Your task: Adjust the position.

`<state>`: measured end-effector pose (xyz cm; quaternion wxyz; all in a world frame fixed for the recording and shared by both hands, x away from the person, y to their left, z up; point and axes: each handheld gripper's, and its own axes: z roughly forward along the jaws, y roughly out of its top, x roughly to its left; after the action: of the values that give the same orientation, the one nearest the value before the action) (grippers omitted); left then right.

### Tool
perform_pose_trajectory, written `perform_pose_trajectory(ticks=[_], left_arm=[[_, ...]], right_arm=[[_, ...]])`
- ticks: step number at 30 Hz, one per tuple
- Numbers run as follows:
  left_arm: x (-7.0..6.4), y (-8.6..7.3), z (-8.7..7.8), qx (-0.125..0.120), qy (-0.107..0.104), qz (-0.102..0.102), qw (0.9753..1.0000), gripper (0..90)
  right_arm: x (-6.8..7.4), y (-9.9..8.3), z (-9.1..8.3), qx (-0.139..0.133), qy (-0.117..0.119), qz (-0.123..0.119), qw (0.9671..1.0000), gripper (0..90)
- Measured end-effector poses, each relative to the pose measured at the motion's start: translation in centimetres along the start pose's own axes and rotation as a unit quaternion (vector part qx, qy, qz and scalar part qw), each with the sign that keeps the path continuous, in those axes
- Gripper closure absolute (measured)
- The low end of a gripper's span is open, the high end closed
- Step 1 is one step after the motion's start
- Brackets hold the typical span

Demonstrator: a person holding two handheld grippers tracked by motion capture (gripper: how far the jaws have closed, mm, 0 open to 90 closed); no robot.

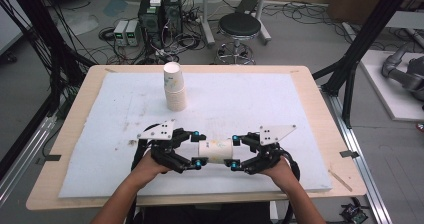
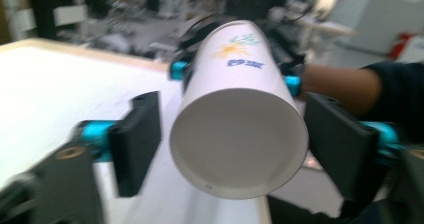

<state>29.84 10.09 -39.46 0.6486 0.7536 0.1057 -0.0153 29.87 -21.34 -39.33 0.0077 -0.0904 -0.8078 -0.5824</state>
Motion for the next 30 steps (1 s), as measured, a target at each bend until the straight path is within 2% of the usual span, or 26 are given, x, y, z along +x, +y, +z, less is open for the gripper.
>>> perform_pose_trajectory(ticks=[3, 5, 6, 7, 8, 9, 10, 11, 13, 14, 15, 17, 18, 19, 20, 21, 22, 25, 26, 27, 29, 30], left_arm=[[-0.3, 0.4, -0.1, 0.029, 0.015, 0.012, 0.9994, 17.3], [-0.5, 0.8, -0.1, 0.046, 0.022, 0.026, 0.9984, 17.3], [-0.5, 0.8, -0.1, 0.046, 0.022, 0.026, 0.9984, 17.3], [-0.5, 1.3, -0.1, 0.067, 0.029, 0.041, 0.9965, 17.3], [-0.5, 1.3, -0.1, 0.067, 0.029, 0.041, 0.9965, 17.3], [-0.6, 1.4, -0.1, 0.079, 0.032, 0.045, 0.9954, 17.3], [-0.6, 1.6, 0.0, 0.090, 0.032, 0.049, 0.9942, 17.3], [-0.6, 1.7, 0.1, 0.113, 0.030, 0.051, 0.9919, 17.4], [-0.5, 1.7, 0.2, 0.119, 0.030, 0.052, 0.9910, 17.6], [-0.6, 1.8, 0.4, 0.138, 0.031, 0.054, 0.9885, 17.7], [-0.6, 1.8, 0.4, 0.146, 0.029, 0.059, 0.9870, 18.0], [-0.6, 1.8, 0.5, 0.151, 0.028, 0.058, 0.9865, 18.4], [-0.5, 1.9, 0.6, 0.162, 0.029, 0.061, 0.9845, 18.8], [-0.5, 1.9, 0.7, 0.166, 0.030, 0.063, 0.9836, 19.0], [-0.5, 1.9, 0.7, 0.166, 0.030, 0.063, 0.9836, 19.1], [-0.5, 1.9, 0.8, 0.172, 0.032, 0.062, 0.9825, 19.2], [-0.5, 2.0, 0.8, 0.180, 0.033, 0.065, 0.9810, 19.3], [-0.5, 2.1, 1.0, 0.191, 0.032, 0.065, 0.9788, 19.9], [-0.5, 2.1, 1.0, 0.191, 0.032, 0.065, 0.9788, 20.1], [-0.5, 2.1, 1.2, 0.201, 0.033, 0.067, 0.9767, 20.4], [-0.5, 2.2, 1.4, 0.211, 0.035, 0.071, 0.9743, 20.7], [-0.5, 2.2, 1.4, 0.211, 0.035, 0.071, 0.9743, 20.8]], right_arm=[[0.2, 0.5, 0.2, 0.045, -0.027, -0.011, 0.9986, 35.1], [0.3, 0.7, 0.4, 0.063, -0.030, -0.012, 0.9975, 35.1], [0.3, 0.7, 0.4, 0.063, -0.030, -0.012, 0.9975, 35.1], [0.3, 1.0, 0.5, 0.082, -0.038, -0.016, 0.9958, 35.1], [0.3, 1.0, 0.5, 0.082, -0.038, -0.016, 0.9958, 35.1], [0.3, 1.2, 0.6, 0.091, -0.039, -0.015, 0.9950, 35.1], [0.2, 1.6, 0.8, 0.105, -0.035, -0.012, 0.9938, 35.1], [0.2, 1.8, 0.8, 0.114, -0.036, -0.011, 0.9928, 35.1], [0.1, 2.2, 0.9, 0.127, -0.032, -0.012, 0.9913, 35.0], [0.1, 2.5, 1.0, 0.135, -0.034, -0.012, 0.9902, 35.1], [0.0, 2.8, 1.0, 0.144, -0.032, -0.012, 0.9889, 35.0], [0.0, 3.4, 1.2, 0.164, -0.028, -0.018, 0.9859, 35.1], [0.0, 3.7, 1.3, 0.175, -0.027, -0.018, 0.9840, 35.1], [0.0, 4.0, 1.4, 0.185, -0.028, -0.024, 0.9820, 35.1], [0.0, 4.0, 1.4, 0.185, -0.028, -0.024, 0.9820, 35.1], [0.0, 4.5, 1.7, 0.207, -0.027, -0.028, 0.9775, 35.1], [0.0, 4.7, 1.8, 0.215, -0.026, -0.031, 0.9759, 35.1], [0.0, 5.4, 2.3, 0.239, -0.023, -0.037, 0.9700, 35.1], [0.0, 5.4, 2.3, 0.239, -0.023, -0.037, 0.9700, 35.1], [0.1, 5.9, 2.7, 0.260, -0.023, -0.046, 0.9643, 35.1], [0.1, 6.3, 3.1, 0.276, -0.024, -0.052, 0.9595, 35.1], [0.1, 6.5, 3.3, 0.287, -0.023, -0.056, 0.9559, 35.1]])
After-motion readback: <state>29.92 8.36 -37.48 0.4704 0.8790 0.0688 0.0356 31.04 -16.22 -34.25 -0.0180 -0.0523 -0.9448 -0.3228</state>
